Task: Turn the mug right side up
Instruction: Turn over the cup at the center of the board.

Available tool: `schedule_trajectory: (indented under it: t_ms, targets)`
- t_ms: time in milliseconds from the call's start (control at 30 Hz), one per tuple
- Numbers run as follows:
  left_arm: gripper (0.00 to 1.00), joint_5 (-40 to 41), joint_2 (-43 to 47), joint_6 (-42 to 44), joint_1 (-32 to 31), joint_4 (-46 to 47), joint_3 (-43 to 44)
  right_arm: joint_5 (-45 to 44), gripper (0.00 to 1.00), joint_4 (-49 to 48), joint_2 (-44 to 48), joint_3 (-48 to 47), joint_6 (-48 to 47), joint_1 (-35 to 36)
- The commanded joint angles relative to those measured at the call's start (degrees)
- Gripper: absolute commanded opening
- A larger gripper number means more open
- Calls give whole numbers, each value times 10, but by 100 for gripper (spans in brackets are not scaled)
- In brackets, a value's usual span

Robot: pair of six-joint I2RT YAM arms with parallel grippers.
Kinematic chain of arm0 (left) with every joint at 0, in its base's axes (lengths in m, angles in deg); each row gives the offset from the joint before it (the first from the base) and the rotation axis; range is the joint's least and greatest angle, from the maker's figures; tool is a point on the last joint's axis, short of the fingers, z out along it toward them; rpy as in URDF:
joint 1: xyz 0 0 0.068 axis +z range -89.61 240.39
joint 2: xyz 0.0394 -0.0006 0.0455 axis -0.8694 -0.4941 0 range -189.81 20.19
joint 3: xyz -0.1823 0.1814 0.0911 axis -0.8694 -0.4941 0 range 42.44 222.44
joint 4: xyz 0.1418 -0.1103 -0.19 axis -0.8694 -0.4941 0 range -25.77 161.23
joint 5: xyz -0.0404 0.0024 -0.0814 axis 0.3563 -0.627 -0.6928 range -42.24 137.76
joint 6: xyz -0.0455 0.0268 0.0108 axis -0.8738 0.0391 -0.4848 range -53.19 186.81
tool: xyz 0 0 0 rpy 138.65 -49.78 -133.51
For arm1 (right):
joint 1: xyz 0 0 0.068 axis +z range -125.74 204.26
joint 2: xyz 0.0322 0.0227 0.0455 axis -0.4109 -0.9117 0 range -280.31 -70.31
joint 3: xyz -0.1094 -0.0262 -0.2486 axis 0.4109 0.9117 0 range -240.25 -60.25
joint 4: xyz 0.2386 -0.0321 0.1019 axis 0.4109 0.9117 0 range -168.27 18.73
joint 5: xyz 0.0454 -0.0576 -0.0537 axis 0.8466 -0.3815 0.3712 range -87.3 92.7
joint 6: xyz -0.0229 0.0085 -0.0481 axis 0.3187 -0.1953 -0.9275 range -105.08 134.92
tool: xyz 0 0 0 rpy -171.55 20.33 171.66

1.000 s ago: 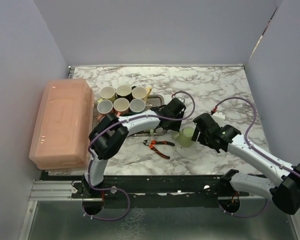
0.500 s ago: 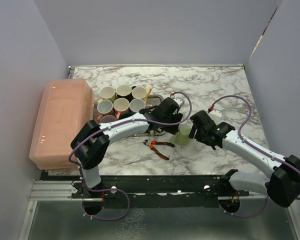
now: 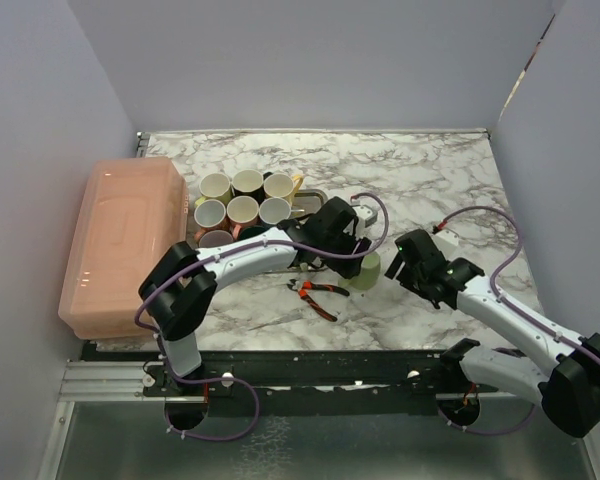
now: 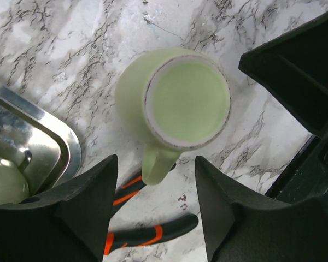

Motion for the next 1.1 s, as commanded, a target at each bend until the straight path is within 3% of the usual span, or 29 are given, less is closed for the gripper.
schedule_trajectory:
  t_ms: [0,467,767,900,1067]
  targets:
    - [58,-35,-44,18,-5,-6,32,6,74,1,27,20,29,-7]
    - [40,-20,-89,16,-12,-9,63,17,72,9,43,30,36,-10]
    - [18,-10,-115,25,-15,-9,100,19,71,10,52,30,35,-10]
    - [2,-12,-122,29,-15,-8,108,19,71,8,60,33,35,-10]
    - [0,-6,-126,30,-15,-5,117,25,71,-8,80,39,30,-10]
